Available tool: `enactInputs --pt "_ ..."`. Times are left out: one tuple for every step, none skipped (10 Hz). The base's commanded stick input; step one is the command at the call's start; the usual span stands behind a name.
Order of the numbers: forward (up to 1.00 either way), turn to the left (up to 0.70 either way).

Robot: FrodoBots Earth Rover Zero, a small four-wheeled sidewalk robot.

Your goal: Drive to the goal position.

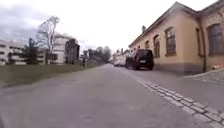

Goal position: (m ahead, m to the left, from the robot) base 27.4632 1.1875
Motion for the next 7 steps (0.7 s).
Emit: enactInputs --pt "1.0 0.0" --pt "1.0 0.0" --pt "1.0 0.0" --pt "1.0 0.0" --pt "1.0 0.0" --pt "1.0 0.0" --pt "1.0 0.0"
